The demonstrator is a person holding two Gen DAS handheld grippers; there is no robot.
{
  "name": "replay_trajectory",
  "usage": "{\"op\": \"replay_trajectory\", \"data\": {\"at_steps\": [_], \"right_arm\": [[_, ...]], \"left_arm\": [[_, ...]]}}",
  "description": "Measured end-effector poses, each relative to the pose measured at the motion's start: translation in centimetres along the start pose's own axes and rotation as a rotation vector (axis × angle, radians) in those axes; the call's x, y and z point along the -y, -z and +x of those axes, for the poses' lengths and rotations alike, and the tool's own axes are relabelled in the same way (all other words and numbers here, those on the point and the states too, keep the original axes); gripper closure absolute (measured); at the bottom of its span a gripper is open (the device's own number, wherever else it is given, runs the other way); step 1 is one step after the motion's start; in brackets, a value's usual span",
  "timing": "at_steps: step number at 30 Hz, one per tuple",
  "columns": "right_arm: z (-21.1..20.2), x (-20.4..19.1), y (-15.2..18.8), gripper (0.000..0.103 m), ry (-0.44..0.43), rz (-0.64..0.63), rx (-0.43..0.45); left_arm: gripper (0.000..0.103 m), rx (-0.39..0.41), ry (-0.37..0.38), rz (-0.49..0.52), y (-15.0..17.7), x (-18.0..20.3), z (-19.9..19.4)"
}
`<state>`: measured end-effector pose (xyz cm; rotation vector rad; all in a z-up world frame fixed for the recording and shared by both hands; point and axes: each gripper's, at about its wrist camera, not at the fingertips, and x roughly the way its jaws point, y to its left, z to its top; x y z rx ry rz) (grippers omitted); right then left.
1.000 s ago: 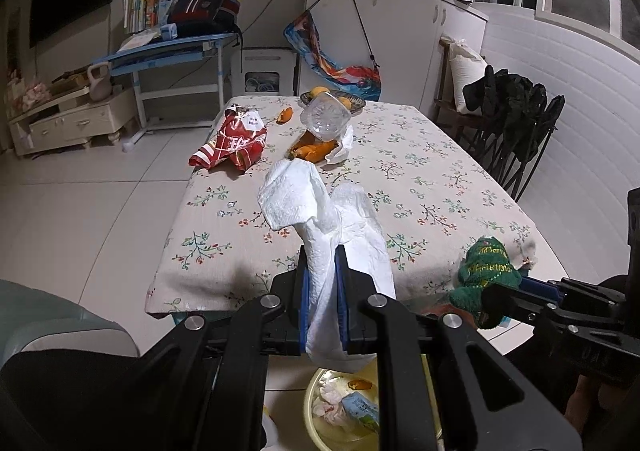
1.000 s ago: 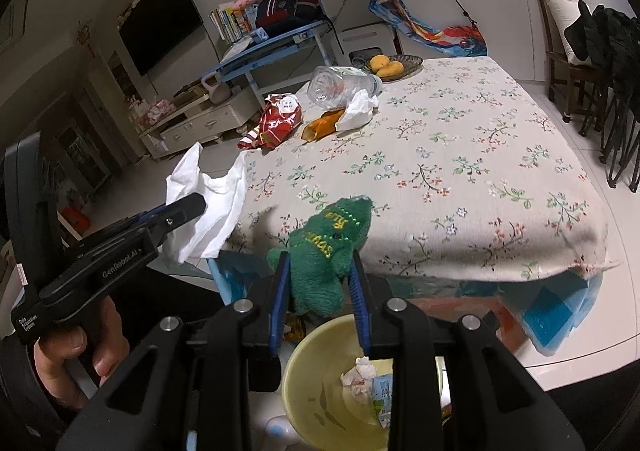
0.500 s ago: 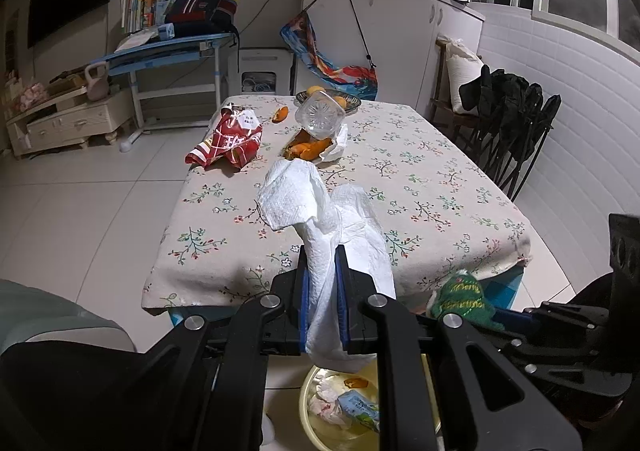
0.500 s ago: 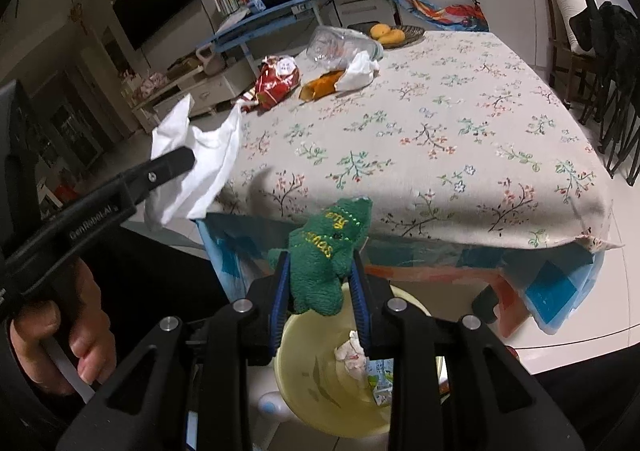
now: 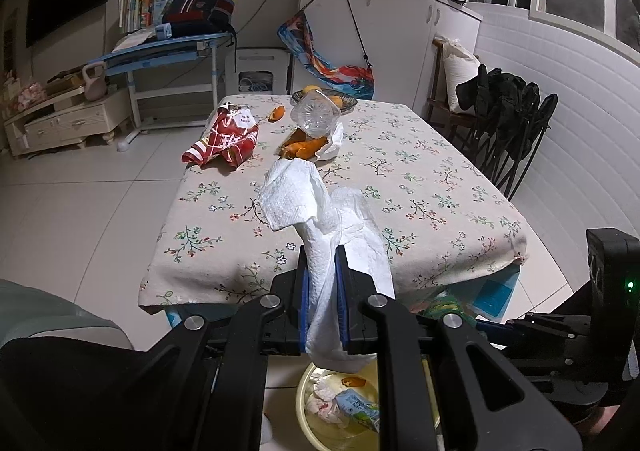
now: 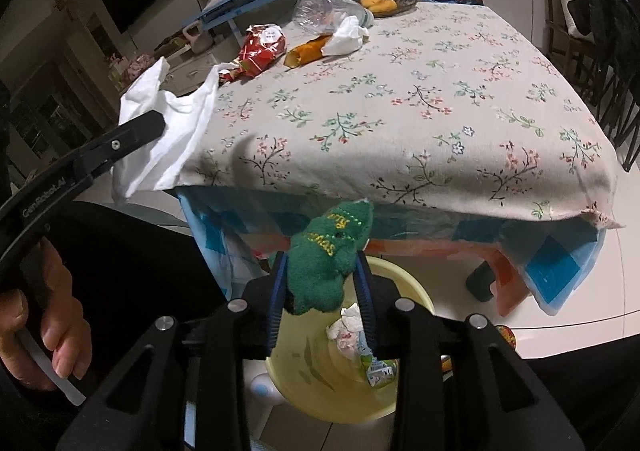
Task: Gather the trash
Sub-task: 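Carry the plush into the yellow basin and open the right tool while the left carries the bag, then lower the white plastic bag into the basin and open the left tool, then move both open tools back toward the table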
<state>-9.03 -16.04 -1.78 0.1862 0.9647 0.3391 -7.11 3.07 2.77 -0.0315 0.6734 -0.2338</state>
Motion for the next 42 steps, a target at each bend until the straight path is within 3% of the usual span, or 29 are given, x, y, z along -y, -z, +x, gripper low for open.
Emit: {"op": "replay_trajectory", "data": {"at_steps": [4,13,18,23,26,29,32,36,40,42], "right_arm": [[0.1,0.1,0.0,0.067,-0.002,0.002,-0.008],[-0.9,0.8,-0.2,0.050,0.016,0.038,0.049],[-2.2,1.7,-0.5,0.041,0.031,0.083,0.125],[-3.3,2.7,-0.7,0.040,0.034,0.129,0.177],[-3.5,3.1,-0.9,0.039,0.038,0.148,0.194],[-3.6,3.3,-1.0,0.038,0.041,0.158,0.204],[-3.6,3.5,-1.1,0.036,0.043,0.164,0.208],[-3.5,3.6,-1.1,0.035,0.046,0.165,0.210],[-3.5,3.6,-1.0,0.033,0.054,0.166,0.212],[-3.4,3.6,-1.1,0.032,0.061,0.166,0.215]], "left_arm": [[0.091,-0.003,0.003,0.002,0.1,0.1,0.0],[0.091,-0.017,0.027,0.012,0.7,0.8,0.0],[0.091,-0.071,0.080,0.033,2.0,1.8,0.3],[0.091,-0.138,0.111,0.081,3.5,3.5,0.9],[0.091,-0.219,0.138,0.099,4.6,4.4,2.0],[0.083,-0.302,0.154,0.105,5.8,4.7,3.1],[0.066,-0.340,0.151,0.116,6.4,5.1,3.6],[0.044,-0.308,0.115,0.136,6.4,5.4,3.1],[0.034,-0.270,0.078,0.151,6.0,5.5,2.6],[0.025,-0.225,0.044,0.152,5.5,5.4,2.2]]}}
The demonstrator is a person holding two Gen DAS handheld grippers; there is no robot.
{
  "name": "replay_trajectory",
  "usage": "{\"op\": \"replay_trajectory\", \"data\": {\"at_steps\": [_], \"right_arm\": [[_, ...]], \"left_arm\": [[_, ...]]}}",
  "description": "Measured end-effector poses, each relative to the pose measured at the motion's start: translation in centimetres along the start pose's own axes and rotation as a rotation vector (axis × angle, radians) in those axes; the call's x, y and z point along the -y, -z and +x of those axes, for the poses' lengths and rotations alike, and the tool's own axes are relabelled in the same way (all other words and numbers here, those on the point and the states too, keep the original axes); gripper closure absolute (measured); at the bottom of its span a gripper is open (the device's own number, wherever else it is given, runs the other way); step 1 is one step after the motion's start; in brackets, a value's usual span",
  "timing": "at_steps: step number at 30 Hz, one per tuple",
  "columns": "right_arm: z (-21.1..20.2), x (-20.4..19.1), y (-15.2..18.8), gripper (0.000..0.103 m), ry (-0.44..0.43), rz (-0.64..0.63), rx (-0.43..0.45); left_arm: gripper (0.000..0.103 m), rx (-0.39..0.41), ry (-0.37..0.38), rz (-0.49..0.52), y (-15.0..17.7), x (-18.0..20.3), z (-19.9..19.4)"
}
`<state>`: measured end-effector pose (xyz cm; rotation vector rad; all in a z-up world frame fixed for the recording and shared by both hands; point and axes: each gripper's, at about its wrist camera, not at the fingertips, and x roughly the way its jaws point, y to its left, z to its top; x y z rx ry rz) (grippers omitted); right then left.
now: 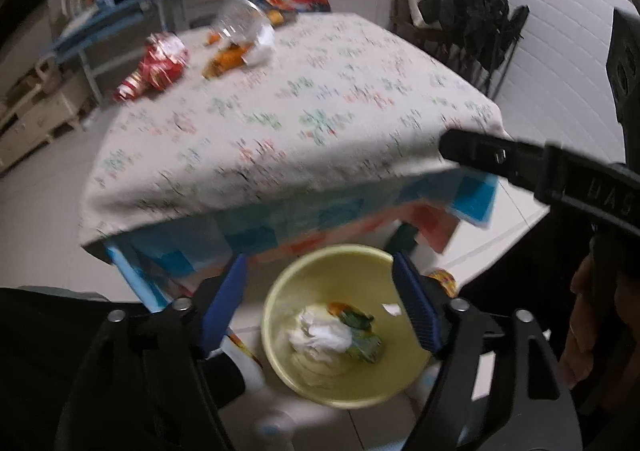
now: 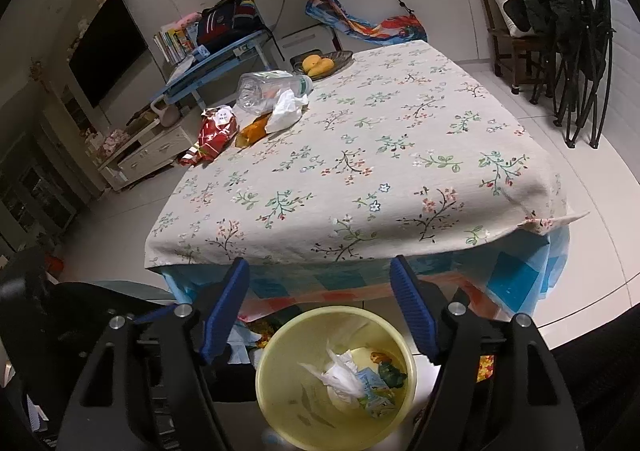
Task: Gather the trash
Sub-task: 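Move both open tools back toward the table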
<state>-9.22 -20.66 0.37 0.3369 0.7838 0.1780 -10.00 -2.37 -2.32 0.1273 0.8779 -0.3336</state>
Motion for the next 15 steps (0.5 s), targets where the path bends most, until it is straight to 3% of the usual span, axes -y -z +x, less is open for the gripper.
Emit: {"op": "replay_trajectory", "data": {"at_steps": [5,15], "right_arm": [[-0.2,0.2,0.0,0.030,0.019,-0.002,0.018],[-0.5,-0.1,0.0,0.025,0.060,-0.030,0.052]], "left_arm": [[0.015,0.113,-0.097,-0.041,-0.7,-1.2,-1.6],[0.010,0.170,-0.163,-0.153,-1.2,-3.6,-2.5]]}}
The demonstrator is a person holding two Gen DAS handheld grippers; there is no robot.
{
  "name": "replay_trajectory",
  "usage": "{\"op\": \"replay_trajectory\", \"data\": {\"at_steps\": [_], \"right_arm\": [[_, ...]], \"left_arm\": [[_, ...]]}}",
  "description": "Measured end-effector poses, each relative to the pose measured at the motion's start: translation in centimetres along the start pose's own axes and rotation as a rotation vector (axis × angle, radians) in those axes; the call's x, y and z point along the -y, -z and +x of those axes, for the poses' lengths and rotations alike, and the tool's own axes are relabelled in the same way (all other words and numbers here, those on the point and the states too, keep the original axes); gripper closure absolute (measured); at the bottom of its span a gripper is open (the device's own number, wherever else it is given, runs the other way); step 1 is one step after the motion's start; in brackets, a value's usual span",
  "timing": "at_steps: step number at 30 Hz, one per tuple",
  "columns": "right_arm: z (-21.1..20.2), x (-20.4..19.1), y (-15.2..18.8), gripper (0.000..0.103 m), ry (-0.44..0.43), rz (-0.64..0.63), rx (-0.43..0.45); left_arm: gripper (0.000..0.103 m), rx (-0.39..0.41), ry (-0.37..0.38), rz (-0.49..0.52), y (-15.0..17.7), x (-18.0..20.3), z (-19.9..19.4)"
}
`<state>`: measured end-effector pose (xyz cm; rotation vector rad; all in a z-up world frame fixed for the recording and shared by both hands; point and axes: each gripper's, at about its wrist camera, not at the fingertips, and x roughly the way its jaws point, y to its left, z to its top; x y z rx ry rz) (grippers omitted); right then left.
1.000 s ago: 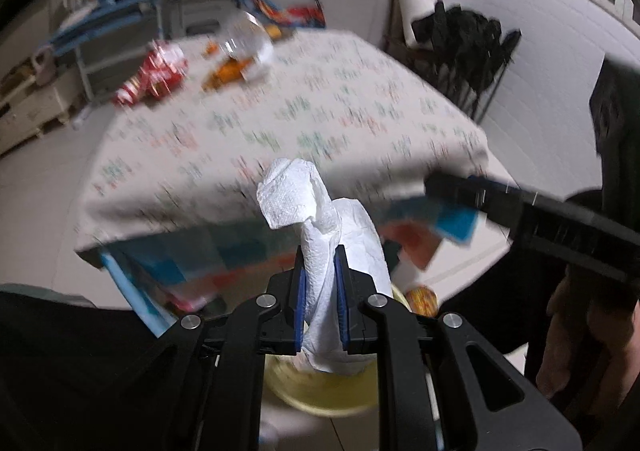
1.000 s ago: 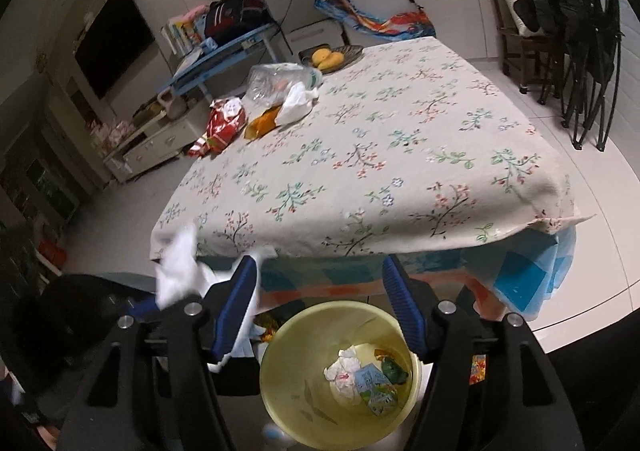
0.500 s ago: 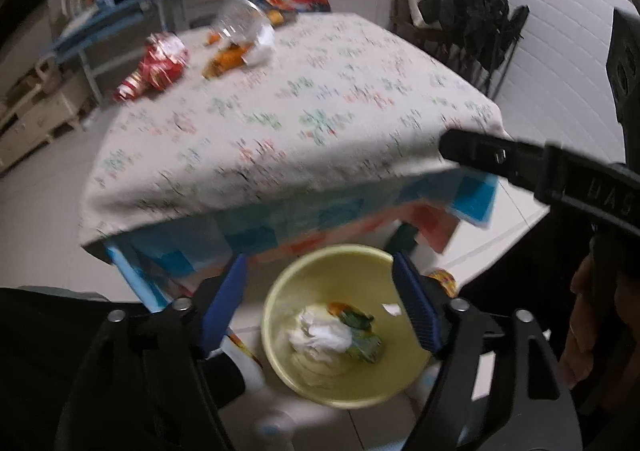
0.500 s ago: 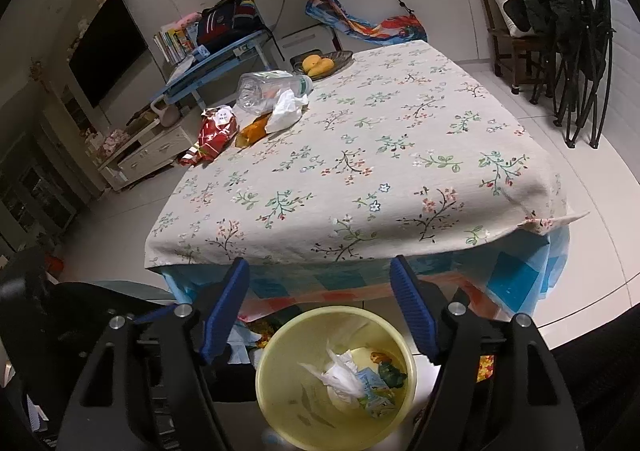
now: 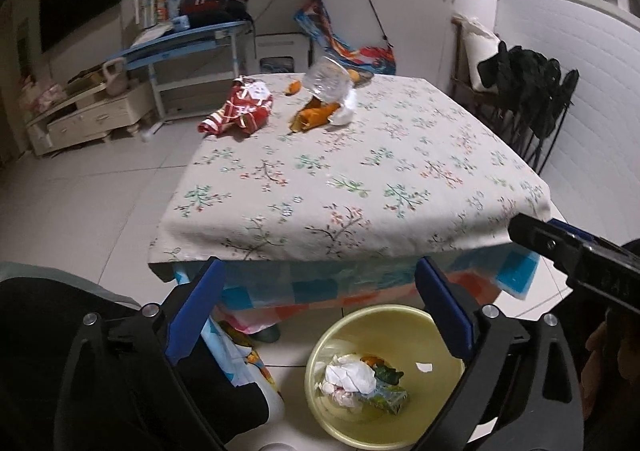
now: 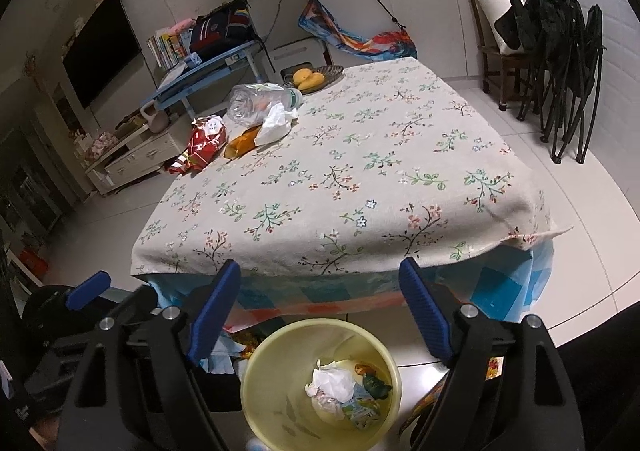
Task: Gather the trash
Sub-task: 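Move both open tools back toward the table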
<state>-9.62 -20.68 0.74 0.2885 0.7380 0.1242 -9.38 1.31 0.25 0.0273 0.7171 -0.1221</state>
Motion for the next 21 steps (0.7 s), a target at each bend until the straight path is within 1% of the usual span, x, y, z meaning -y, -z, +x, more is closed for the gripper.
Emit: {"op": "replay_trajectory", "data": {"at_steps": [10,21], "right_arm": [[-0.06,-0.63,0.11,0.023,0.016,-0.032,0.008],[-0.06,-0.74,0.13,0.023,0.019,-0.038,0.008]], "left_arm": [[0.009,0.022,-0.021,-0.027,-0.14,-0.45,-0.19],[0.008,0.023,-0.024,-0.040,-0.17,-0.68,-0.12]]}}
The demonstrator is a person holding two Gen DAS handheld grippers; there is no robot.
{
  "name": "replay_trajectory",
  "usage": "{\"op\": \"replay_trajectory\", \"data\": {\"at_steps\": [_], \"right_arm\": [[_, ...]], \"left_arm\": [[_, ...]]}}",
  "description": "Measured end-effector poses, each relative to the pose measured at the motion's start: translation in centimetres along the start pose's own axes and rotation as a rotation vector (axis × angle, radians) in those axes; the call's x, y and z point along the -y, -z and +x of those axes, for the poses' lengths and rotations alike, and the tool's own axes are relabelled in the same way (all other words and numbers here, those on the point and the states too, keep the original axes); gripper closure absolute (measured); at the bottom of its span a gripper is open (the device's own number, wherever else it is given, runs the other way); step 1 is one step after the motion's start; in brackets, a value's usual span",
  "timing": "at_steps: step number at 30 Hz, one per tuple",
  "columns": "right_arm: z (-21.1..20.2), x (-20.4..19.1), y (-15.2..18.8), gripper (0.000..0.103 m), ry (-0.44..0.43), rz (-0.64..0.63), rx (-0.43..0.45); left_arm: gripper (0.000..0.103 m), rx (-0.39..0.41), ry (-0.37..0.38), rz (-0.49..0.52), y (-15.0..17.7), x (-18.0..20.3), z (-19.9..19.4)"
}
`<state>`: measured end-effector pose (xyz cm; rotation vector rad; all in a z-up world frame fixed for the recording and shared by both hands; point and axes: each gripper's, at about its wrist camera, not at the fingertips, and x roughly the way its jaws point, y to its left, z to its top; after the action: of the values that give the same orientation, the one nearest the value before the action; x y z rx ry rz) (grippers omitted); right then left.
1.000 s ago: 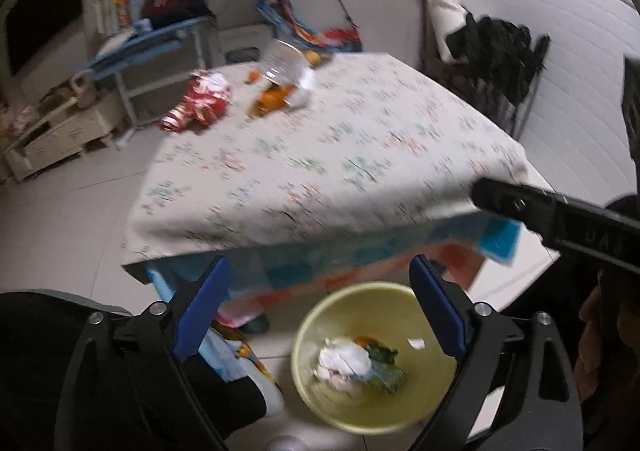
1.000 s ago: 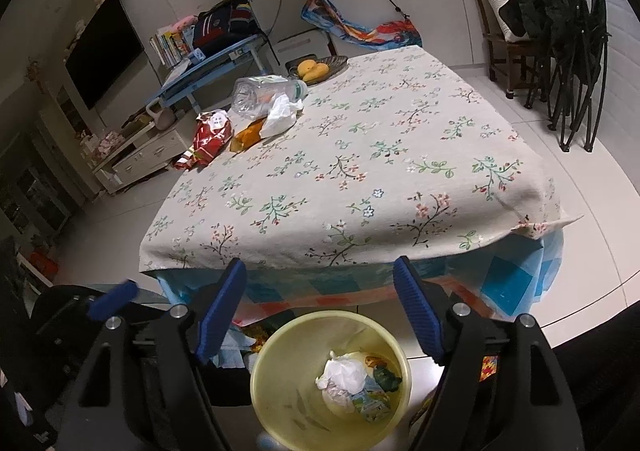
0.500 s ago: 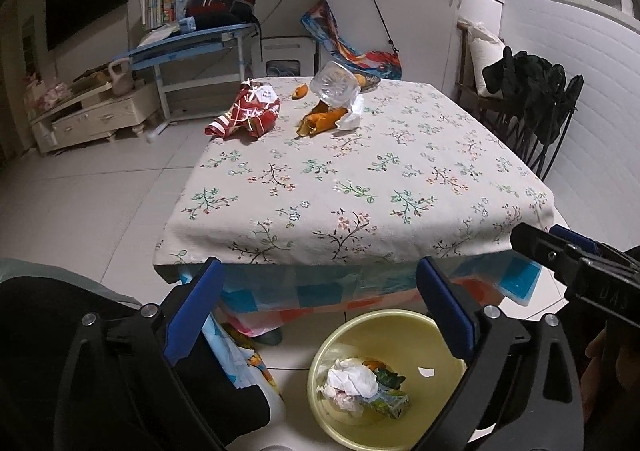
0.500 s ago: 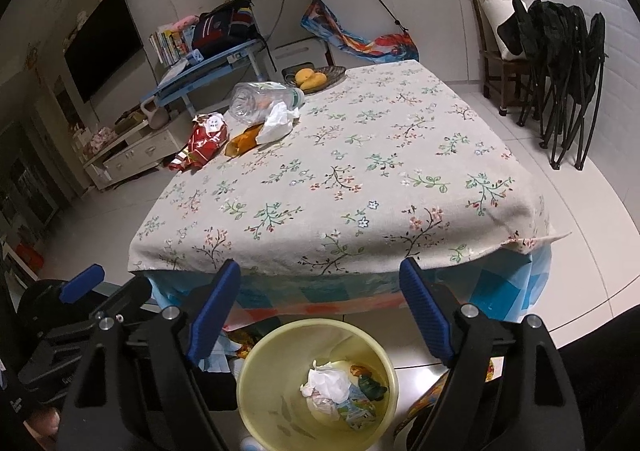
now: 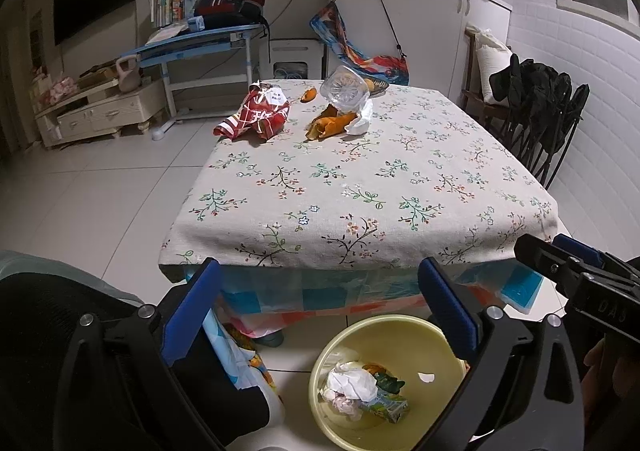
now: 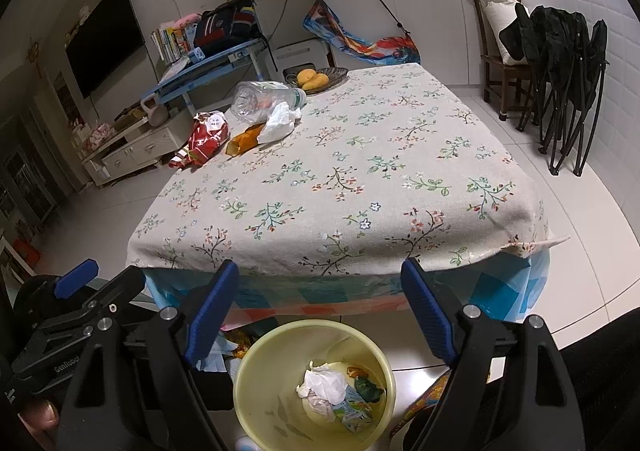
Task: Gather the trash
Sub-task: 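Move both open tools back toward the table, then grasp the clear jasmine-tea bottle with the right tool while the left grasps the red snack bag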
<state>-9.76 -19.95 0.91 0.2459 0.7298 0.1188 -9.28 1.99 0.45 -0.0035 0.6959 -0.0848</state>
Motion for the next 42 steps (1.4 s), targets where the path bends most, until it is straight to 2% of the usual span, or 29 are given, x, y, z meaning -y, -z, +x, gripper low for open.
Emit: {"op": "replay_trajectory", "data": {"at_steps": [13,19,30,42], "right_arm": [[0.1,-0.2,0.2,0.023,-0.001,-0.003,-0.002],[0.5,-1.3,-0.2,0.023,-0.019,-0.033,0.000],[2.8,-3.3,-1.9,0.023,-0.055,-0.098,-0.017],[6.6,-3.3,-4.3,0.023,-0.076,-0.091,-0.053]], "left_arm": [[0.007,-0.010,0.012,-0.005,-0.1,-0.1,0.1],[0.007,-0.004,0.020,-0.043,-1.3,-1.2,0.1],[0.007,0.006,-0.012,-0.128,-6.3,-5.9,2.2],[0.007,-0.042,-0.019,-0.081,-13.0,-7.9,9.4]]}}
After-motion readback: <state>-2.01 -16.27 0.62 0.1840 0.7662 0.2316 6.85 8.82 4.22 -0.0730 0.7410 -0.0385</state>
